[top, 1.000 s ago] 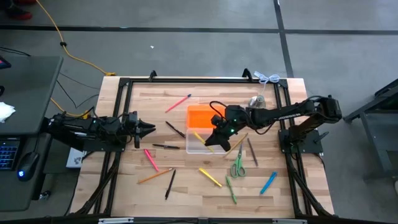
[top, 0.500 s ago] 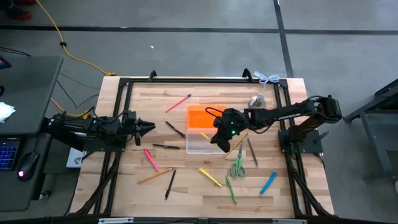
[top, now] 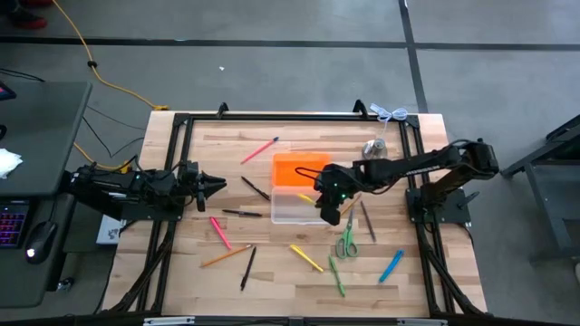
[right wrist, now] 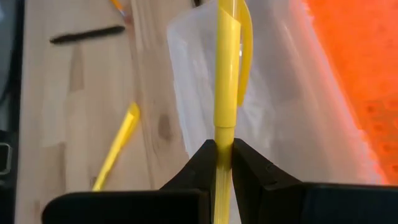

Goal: Pick & place school supplies into a supply box
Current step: Put the yellow pen into the container

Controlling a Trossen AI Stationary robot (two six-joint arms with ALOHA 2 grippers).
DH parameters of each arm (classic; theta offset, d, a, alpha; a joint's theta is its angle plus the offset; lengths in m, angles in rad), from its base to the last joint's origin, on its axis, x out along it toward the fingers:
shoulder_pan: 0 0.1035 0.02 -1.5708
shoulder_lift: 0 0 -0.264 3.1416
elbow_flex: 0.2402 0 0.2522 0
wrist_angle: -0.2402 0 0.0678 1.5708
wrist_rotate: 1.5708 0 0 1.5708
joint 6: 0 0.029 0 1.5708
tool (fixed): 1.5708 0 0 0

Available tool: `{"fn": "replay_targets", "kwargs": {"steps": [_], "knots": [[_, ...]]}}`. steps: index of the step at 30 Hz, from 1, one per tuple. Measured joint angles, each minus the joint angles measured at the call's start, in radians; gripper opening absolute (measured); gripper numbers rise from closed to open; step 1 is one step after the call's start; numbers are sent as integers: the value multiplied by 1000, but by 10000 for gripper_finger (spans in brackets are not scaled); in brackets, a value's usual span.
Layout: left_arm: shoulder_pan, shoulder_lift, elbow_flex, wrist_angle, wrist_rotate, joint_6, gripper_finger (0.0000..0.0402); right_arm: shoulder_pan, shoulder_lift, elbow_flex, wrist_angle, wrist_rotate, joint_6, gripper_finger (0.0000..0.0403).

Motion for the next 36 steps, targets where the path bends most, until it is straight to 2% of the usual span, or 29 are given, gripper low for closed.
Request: {"fn": "replay_targets", "kwargs": {"steps": [11, 20, 29, 36], "knots": [[0, 0, 0, 0, 0, 1, 111, 0, 0, 201, -201, 114, -134, 23], [0, 0, 0, 0, 1, 6, 111, 0, 0, 348, -340, 192, -168, 23], [0, 0, 0, 0, 1, 6, 111, 0, 8, 369, -348, 203, -172, 23], [0, 0, 0, -2, 1, 6, 111, 0, 88, 369, -348, 169, -186, 23]]}}
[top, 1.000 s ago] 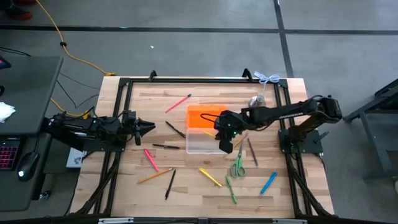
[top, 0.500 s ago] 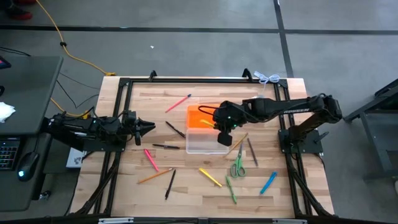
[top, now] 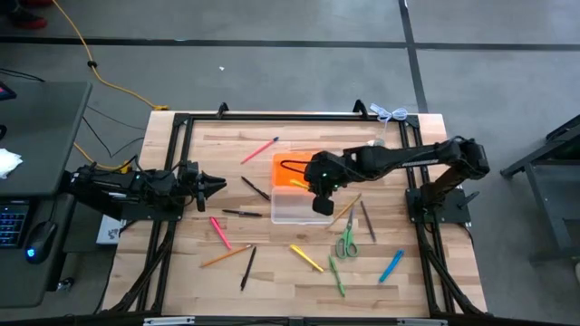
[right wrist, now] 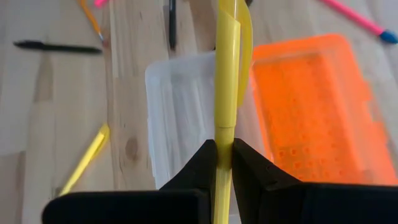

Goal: Pick & place school supplies into a supply box
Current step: Put the yellow pen into the container

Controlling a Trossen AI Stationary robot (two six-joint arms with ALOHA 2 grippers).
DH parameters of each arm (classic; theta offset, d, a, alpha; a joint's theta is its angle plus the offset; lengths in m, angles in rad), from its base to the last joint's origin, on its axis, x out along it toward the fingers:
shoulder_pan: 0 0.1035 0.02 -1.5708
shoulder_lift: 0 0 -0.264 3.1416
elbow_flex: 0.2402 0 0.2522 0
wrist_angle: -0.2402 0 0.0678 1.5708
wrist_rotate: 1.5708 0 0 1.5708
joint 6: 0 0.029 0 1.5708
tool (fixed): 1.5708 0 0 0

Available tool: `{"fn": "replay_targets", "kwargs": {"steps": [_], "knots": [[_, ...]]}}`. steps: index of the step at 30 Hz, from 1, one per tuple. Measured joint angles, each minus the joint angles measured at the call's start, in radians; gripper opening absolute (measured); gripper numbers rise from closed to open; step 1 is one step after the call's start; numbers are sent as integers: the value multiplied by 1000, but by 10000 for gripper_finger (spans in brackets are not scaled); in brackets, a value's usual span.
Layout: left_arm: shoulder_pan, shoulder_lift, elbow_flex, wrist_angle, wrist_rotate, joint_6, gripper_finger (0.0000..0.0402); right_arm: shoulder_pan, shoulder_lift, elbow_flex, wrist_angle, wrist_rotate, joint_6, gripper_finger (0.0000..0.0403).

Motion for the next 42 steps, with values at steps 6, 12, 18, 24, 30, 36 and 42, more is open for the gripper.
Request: {"fn": "replay_targets", "kwargs": {"steps": [6, 12, 18, 24, 30, 36, 42], "knots": [[0, 0, 0, 0, 0, 0, 111, 0, 73, 0, -2, -18, -16, 23], [0, 0, 0, -3, 3, 0, 111, 0, 114, 0, -1, -32, -19, 23], [0, 0, 0, -3, 2, 0, 111, 0, 121, 0, 5, -41, -19, 23], [0, 0, 0, -3, 2, 0, 111, 0, 121, 0, 8, -41, -18, 23], [0, 0, 0, -3, 2, 0, 111, 0, 121, 0, 8, -41, -18, 23], [0, 0, 1, -13, 13, 46, 111, 0, 121, 0, 8, -41, -18, 23], [0, 0, 3, -26, 18, 130, 111, 0, 123, -1, 8, -41, -26, 23]]}}
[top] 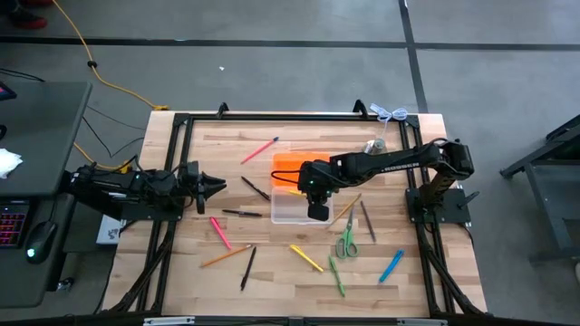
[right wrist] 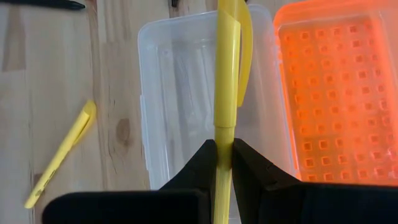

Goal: Pick & place school supplies into a supply box
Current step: Put the yellow pen into the container

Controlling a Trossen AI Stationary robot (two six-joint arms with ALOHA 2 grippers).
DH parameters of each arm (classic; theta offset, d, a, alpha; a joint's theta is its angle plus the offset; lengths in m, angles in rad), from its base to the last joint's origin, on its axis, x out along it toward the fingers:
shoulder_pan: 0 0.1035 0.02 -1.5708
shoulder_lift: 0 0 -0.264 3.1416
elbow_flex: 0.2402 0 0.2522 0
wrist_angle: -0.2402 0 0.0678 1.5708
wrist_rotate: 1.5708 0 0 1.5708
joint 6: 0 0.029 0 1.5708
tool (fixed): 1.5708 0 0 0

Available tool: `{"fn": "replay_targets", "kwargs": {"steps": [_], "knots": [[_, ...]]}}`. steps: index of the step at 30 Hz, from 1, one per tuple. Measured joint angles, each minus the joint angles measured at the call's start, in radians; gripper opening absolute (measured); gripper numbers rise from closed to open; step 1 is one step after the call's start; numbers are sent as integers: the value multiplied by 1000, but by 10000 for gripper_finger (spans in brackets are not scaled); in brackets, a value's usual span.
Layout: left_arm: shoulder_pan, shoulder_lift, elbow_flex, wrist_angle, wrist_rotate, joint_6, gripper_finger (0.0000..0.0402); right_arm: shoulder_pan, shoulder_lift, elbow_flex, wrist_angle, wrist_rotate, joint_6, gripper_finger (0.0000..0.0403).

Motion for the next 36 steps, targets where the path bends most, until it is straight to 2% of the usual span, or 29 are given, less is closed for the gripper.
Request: {"fn": "replay_targets", "kwargs": {"steps": [8, 18, 36], "knots": [[0, 0, 0, -2, 0, 86, 111, 0, 17, -1, -8, -2, -26, 23], [0, 0, 0, -3, 0, 88, 111, 0, 107, -2, -14, -41, -45, 23], [0, 0, -1, -2, 1, 88, 111, 0, 128, -2, -6, -48, -58, 23]]}}
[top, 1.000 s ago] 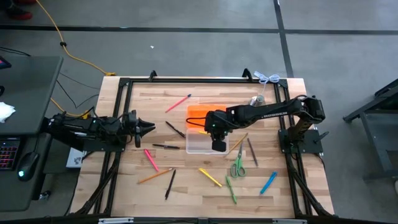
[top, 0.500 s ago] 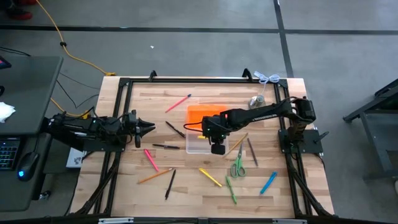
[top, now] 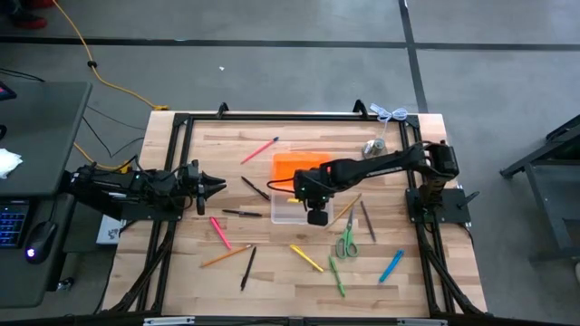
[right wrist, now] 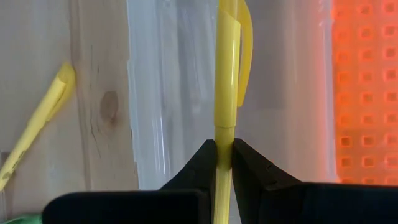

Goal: Pick & place school supplies into a supply box
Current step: Put the yellow pen into the container

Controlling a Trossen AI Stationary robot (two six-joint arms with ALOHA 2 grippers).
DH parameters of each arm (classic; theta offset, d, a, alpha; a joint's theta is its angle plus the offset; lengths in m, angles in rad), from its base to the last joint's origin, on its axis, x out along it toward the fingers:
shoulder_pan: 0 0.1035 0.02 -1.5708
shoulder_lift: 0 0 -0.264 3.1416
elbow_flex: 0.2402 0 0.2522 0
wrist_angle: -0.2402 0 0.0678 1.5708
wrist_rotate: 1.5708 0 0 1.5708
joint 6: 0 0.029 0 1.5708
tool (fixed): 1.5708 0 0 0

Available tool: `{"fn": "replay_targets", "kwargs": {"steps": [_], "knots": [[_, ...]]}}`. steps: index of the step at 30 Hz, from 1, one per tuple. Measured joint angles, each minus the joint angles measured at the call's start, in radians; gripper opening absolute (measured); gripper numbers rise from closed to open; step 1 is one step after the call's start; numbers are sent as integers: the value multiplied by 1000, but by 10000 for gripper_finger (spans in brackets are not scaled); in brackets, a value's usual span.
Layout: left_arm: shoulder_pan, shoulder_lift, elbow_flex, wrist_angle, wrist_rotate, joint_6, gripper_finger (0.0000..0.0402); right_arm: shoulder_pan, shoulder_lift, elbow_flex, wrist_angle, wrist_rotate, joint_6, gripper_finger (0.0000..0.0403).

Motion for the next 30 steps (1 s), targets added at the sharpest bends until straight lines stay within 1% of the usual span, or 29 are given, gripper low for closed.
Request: {"fn": "replay_targets", "kwargs": {"steps": [11, 15, 30], "knots": [[0, 0, 0, 1, 0, 0, 111, 0, 60, 0, 16, -14, -21, 23], [0, 0, 0, 1, 1, 0, 111, 0, 75, 0, 30, -37, -31, 23], [0, 0, -1, 1, 1, -8, 111, -18, 76, 0, 53, -37, -56, 23]]}}
